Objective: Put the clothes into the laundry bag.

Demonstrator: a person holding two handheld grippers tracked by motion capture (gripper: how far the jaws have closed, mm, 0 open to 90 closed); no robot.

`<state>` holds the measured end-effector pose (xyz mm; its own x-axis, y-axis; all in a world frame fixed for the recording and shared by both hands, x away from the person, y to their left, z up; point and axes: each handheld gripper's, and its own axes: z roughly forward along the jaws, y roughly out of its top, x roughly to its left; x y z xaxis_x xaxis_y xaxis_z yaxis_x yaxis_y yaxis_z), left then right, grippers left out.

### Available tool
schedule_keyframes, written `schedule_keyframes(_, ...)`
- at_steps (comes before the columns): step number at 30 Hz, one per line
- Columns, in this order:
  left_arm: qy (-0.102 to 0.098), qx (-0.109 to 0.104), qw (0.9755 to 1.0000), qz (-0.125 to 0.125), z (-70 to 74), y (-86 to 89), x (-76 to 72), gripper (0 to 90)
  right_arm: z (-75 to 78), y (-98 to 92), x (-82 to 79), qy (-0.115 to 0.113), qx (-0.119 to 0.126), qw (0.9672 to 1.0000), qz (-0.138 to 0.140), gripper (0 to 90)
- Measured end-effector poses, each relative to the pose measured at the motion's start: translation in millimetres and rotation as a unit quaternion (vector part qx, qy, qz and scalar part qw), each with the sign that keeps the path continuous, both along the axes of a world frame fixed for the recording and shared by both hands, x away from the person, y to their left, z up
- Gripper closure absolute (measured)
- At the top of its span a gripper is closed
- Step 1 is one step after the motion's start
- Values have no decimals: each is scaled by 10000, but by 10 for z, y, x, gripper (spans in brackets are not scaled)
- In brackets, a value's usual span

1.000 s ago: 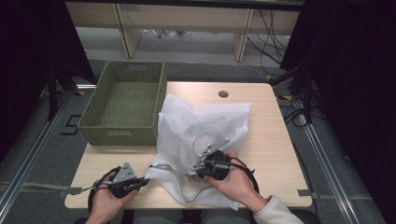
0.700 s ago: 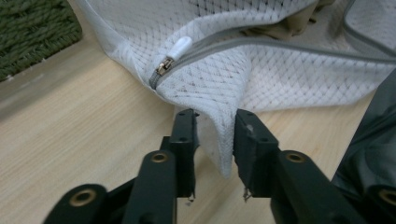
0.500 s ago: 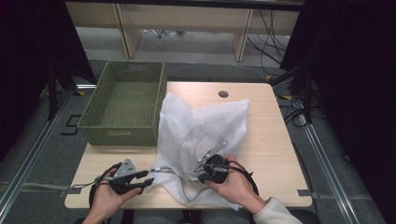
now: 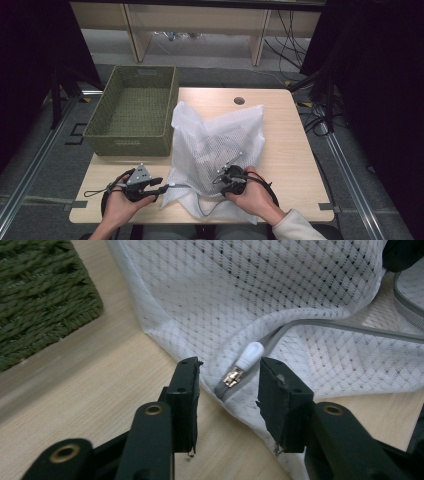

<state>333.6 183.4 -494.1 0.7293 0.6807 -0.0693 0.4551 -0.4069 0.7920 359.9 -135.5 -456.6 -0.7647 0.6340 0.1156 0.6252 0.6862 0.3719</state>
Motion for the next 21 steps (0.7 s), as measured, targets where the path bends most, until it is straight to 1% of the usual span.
schedule_keyframes(1,47,-70,9999,66,3,0,-13,592,-2,-4,5,-7,-33,10000,-33,892)
schedule_keyframes(2,29,-26,10000,-25,16,22,0,584,-2,-6,8,3,-57,10000,-38,890)
schedule_keyframes(3,23,-194,9998,102,-1,8,-9,579,-2,-10,15,28,-97,9999,-35,889)
schedule_keyframes(4,68,-177,9998,71,19,20,-18,575,-5,-10,12,2,-52,10000,-50,885)
schedule_keyframes(5,35,-200,9997,147,15,18,-23,570,-1,-6,5,-4,-15,10000,-16,879)
schedule_keyframes(6,28,-206,9997,123,20,27,-23,567,4,7,-9,0,42,10000,28,874)
schedule_keyframes(7,74,-193,9997,108,28,35,-28,562,14,20,-24,8,129,9999,46,864)
schedule_keyframes(8,6,-274,9995,135,24,27,-38,554,30,36,-38,28,232,9997,42,851)
schedule_keyframes(9,-14,-300,9995,128,23,30,-40,547,46,51,-50,10,299,9995,63,836)
schedule_keyframes(10,24,-194,9998,101,33,49,-40,532,70,62,-62,-19,411,9991,87,825)
schedule_keyframes(11,45,-289,9995,142,26,47,-51,517,98,79,-78,-48,503,9987,74,817)
schedule_keyframes(12,3,-288,9994,197,19,56,-56,505,135,97,-99,-90,594,9981,114,815)
schedule_keyframes(13,65,-336,9992,209,17,62,-60,493,183,117,-118,-181,734,9970,174,806)
schedule_keyframes(14,24,-327,9992,244,14,68,-66,478,241,143,-147,-278,842,9959,164,797)
schedule_keyframes(15,1,-338,9992,190,13,79,-67,468,303,172,-177,-391,908,9950,146,792)
schedule_keyframes(16,-11,-327,9992,237,9,85,-73,461,359,196,-193,-485,1034,9933,185,789)
schedule_keyframes(17,26,-352,9991,248,9,89,-80,456,406,221,-199,-594,1097,9919,222,784)
schedule_keyframes(19,32,-363,9990,265,4,89,-85,448,474,274,-198,-666,1165,9908,154,778)
schedule_keyframes(20,51,-459,9985,290,-4,76,-93,445,494,297,-178,-695,1247,9896,164,776)
schedule_keyframes(21,56,-443,9986,284,0,73,-96,440,506,320,-152,-696,1245,9897,139,774)
